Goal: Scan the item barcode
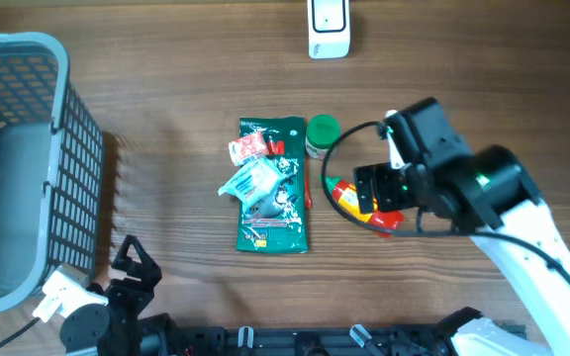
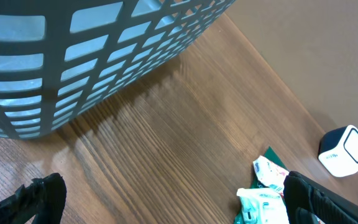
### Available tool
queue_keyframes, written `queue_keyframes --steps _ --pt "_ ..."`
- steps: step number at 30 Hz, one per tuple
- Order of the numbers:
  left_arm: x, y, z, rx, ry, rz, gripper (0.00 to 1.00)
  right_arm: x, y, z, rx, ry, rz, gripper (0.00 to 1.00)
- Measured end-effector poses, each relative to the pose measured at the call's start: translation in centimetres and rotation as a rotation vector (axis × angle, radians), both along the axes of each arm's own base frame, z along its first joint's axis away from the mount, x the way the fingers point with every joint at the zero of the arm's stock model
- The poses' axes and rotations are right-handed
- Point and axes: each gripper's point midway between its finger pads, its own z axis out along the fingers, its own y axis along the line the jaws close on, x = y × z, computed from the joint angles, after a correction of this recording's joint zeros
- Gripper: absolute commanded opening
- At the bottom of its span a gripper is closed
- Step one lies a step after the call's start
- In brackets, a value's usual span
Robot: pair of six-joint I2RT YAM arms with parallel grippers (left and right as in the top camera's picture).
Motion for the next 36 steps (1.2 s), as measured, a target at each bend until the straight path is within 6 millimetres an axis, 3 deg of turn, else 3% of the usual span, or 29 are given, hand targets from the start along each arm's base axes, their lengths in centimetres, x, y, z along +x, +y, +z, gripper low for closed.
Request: queue_keyframes --steps 5,8,13,20,23,27,32,36 --pt "0.0 0.0 0.0 0.000 0.000 0.000 1.00 1.0 0.4 -1.3 -0.008 -0.003 -0.001 1.00" --pt "0.0 0.0 0.0 0.000 0.000 0.000 1.00 1.6 0.6 -4.9 -0.041 0.048 -0.002 1.00" --pt "0.0 0.0 0.0 0.000 0.000 0.000 1.00 0.8 0.1 -11.5 -0.129 0.201 -0.001 1.00" --pt "0.0 0.0 0.0 0.000 0.000 0.000 1.00 1.4 -0.1 -15.7 -0.200 0.282 -0.006 1.00" --pt "0.0 0.0 0.0 0.000 0.000 0.000 1.00 1.4 -0.1 -16.5 -0.216 0.300 -0.005 1.00" --pt "0.0 0.0 0.0 0.000 0.000 0.000 1.00 1.9 0.3 -16.0 -0.202 0.288 0.010 0.99" --pt "0.0 0.0 0.0 0.000 0.000 0.000 1.00 5.9 3.4 -13.5 -0.094 0.143 0.089 1.00" --pt "0.0 0.0 0.0 0.000 0.000 0.000 1.00 6.9 4.3 -13.3 -0.073 0.102 0.137 1.00"
